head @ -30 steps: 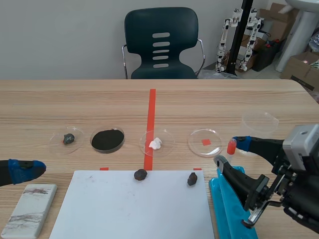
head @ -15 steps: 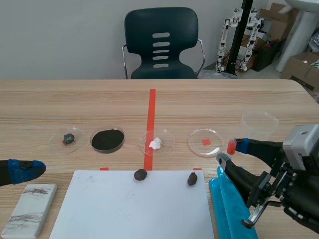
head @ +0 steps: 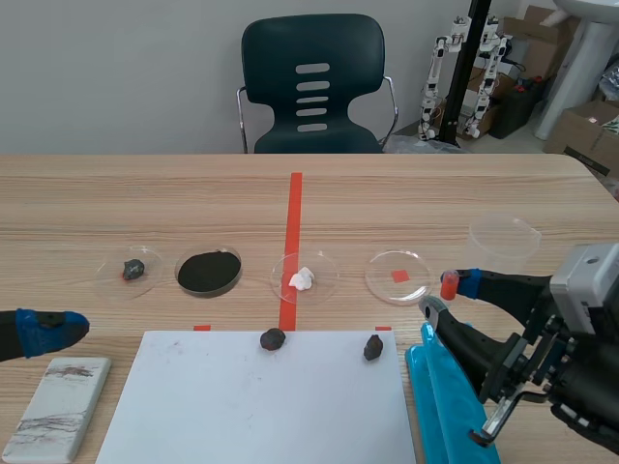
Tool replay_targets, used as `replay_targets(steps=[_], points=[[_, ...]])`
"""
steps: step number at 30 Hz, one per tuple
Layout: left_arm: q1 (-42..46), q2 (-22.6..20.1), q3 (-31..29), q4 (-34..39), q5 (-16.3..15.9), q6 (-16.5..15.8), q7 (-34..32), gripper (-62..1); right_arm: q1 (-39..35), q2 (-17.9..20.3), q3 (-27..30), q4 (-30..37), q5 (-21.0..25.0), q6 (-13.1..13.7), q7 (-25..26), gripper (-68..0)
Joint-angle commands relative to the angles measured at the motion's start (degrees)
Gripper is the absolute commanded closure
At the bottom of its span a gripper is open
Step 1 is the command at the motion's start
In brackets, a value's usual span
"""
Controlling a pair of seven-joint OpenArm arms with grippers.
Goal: Pick up the dropper by the top with the right hand
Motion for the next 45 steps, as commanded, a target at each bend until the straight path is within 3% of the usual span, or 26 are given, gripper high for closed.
replay_targets(steps=[1,4,7,17,24,28,32,35,42,45], points=[[-0.02,0.28,0.22,0.70,-0.61,0.11,-0.83,-59.8,0.52,0.13,0.07,1.11,1.03,-0.07,1.27,-18.4],[-0.02,0.28,0.22,0.70,-0.61,0.11,-0.83,-59.8,0.52,0.13,0.07,1.11,1.03,-0.07,1.27,-18.3],[-0.02,0.28,0.22,0.70,-0.61,0.11,-0.83,-59.8,0.52,0.13,0.07,1.11,1.03,-0.07,1.25,-13.7],[-0.02,0.28,0.22,0.70,-0.61,0.11,-0.83,-59.8,-0.68,0.15,0.07,1.16,0.96,-0.50,1.25,-14.2],[-0.02,0.26,0.22,0.70,-0.61,0.11,-0.83,-59.8,-1.57,0.76,0.07,1.18,0.98,-2.21,3.48,-14.2],[-0.02,0.28,0.22,0.70,-0.61,0.11,-0.83,-59.8,-1.60,1.11,0.07,1.29,0.98,-2.25,4.02,-21.4],[-0.02,0.28,0.22,0.70,-0.61,0.11,-0.81,-59.8,-2.08,1.11,0.07,1.29,1.01,-2.64,4.07,-21.3],[-0.02,0.28,0.22,0.70,-0.61,0.11,-0.83,-59.8,-2.49,1.09,0.07,1.29,0.98,-2.64,4.07,-16.6],[-0.02,0.28,0.22,0.70,-0.61,0.11,-0.83,-59.8,-2.49,1.09,0.07,1.29,0.98,-2.64,4.09,-16.0],[-0.02,0.28,0.22,0.70,-0.61,0.11,-0.83,-59.8,-2.49,1.09,0.07,1.29,0.98,-2.64,4.09,-12.2]])
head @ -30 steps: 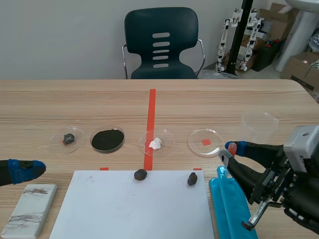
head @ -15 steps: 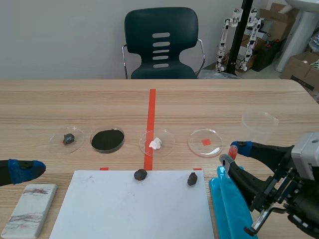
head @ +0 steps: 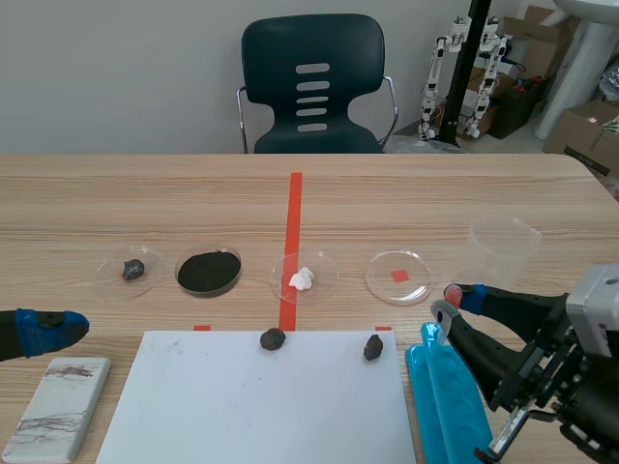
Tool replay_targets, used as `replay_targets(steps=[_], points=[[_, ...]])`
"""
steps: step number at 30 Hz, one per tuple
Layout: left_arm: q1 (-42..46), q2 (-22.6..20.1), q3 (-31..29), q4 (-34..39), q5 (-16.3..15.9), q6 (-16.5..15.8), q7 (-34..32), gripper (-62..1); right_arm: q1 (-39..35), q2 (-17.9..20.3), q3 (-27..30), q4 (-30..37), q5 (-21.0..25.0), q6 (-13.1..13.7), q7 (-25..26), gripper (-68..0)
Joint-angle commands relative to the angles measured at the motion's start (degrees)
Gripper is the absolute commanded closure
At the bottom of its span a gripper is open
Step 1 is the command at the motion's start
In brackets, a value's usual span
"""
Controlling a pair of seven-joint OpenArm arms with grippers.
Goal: Pick up the dropper by the top with the right hand
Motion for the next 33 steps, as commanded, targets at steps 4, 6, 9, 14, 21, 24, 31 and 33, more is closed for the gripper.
replay_targets(steps=[4,6,9,14,21,24,31,33], points=[[-0.02,0.28,0.22,0.70,-0.61,0.11,-0.83,-59.8,0.24,0.90,0.07,1.29,0.81,-0.02,1.05,-11.4],[-0.02,0.28,0.22,0.70,-0.61,0.11,-0.83,-59.8,0.24,0.90,0.07,1.29,0.81,-0.02,1.03,-9.1],[-0.02,0.28,0.22,0.70,-0.61,0.11,-0.83,-59.8,0.24,0.90,0.07,1.29,0.81,-0.02,1.03,-7.6],[-0.02,0.28,0.22,0.70,-0.61,0.11,-0.83,-59.8,0.24,0.90,0.07,1.29,0.81,-0.02,1.03,-6.3],[-0.02,0.28,0.22,0.70,-0.61,0.11,-0.83,-59.8,0.22,0.92,0.07,1.68,0.90,0.00,0.11,-6.4],[-0.02,0.28,0.22,0.70,-0.61,0.11,-0.83,-59.8,0.22,0.92,0.09,2.82,2.16,-0.02,-4.98,-6.4],[-0.02,0.28,0.22,0.70,-0.61,0.11,-0.83,-59.8,-0.83,1.20,0.28,7.96,2.64,-0.02,-12.96,-6.4],[-0.02,0.28,0.22,0.70,-0.61,0.11,-0.83,-59.8,-1.92,1.25,0.76,9.57,3.28,-0.02,-12.98,-6.4]])
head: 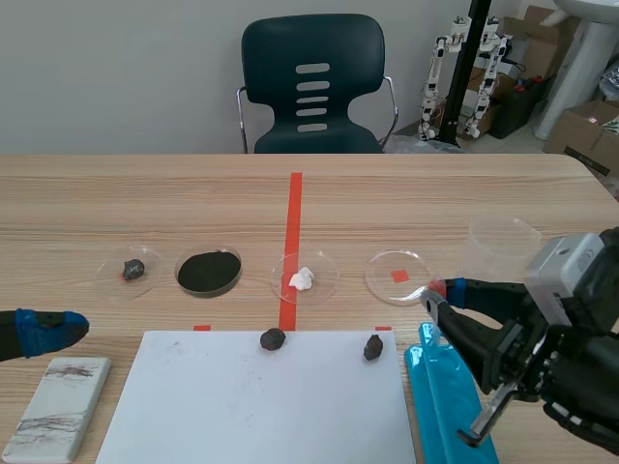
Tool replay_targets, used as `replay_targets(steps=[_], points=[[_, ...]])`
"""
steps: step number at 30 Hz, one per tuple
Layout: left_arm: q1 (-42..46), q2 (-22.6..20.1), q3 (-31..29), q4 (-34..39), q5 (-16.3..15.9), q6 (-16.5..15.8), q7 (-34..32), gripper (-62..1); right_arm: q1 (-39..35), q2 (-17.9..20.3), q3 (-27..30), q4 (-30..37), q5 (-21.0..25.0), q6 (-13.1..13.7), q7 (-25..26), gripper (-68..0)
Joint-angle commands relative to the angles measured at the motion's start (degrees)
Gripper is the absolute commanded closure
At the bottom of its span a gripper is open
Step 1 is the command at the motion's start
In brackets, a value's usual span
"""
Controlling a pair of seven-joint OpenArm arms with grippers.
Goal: Pick up the dropper by the top with the right hand
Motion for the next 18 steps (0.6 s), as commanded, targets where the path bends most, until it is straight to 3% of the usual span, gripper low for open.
replay_targets(steps=[1,18], points=[[-0.02,0.28,0.22,0.70,-0.61,0.11,-0.83,-59.8,-1.36,0.92,1.01,2.21,1.05,0.00,1.07,-6.4],[-0.02,0.28,0.22,0.70,-0.61,0.11,-0.83,-59.8,-15.72,0.90,10.97,16.22,1.05,0.00,8.52,-6.4]])
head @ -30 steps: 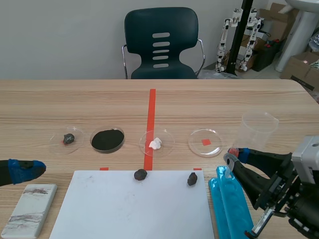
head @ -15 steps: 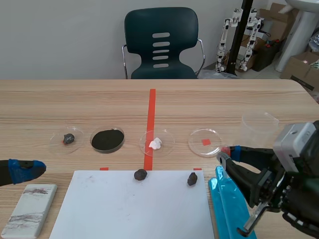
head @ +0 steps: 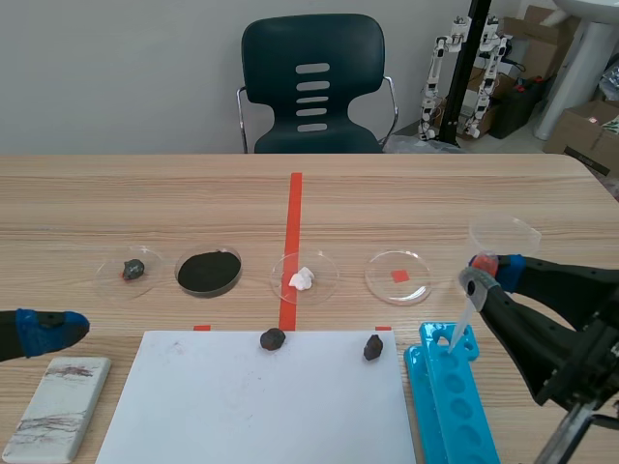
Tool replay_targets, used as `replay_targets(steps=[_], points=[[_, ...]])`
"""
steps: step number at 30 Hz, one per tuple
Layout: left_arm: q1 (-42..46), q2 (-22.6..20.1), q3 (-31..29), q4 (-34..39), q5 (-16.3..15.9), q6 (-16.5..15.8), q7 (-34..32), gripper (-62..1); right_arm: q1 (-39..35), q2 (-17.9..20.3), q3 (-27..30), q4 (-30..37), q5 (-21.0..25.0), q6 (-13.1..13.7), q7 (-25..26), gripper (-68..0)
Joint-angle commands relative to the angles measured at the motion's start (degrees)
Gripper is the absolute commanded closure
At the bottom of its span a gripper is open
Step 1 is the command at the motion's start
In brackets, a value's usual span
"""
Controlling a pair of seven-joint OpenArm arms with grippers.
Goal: Pick up the dropper by the top with the right hand
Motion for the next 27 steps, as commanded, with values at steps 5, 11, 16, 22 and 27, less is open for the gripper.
replay_targets(steps=[5,11,16,22,27], points=[[-0.02,0.28,0.22,0.70,-0.61,0.11,-0.83,-59.8,-6.64,0.90,2.32,5.92,2.36,-0.02,1.51,-6.4],[-0.02,0.28,0.22,0.70,-0.61,0.11,-0.83,-59.8,-14.93,0.90,3.98,11.80,2.38,-0.04,1.51,-6.4],[-0.02,0.28,0.22,0.70,-0.61,0.11,-0.83,-59.8,-21.51,0.90,5.53,14.91,4.02,-0.02,1.77,-6.4],[-0.02,0.28,0.22,0.70,-0.61,0.11,-0.83,-59.8,-26.32,0.90,6.03,15.52,5.90,0.04,6.03,-6.4],[-0.02,0.28,0.22,0.70,-0.61,0.11,-0.81,-59.8,-27.85,0.90,6.03,15.52,5.40,0.02,7.32,-6.4]])
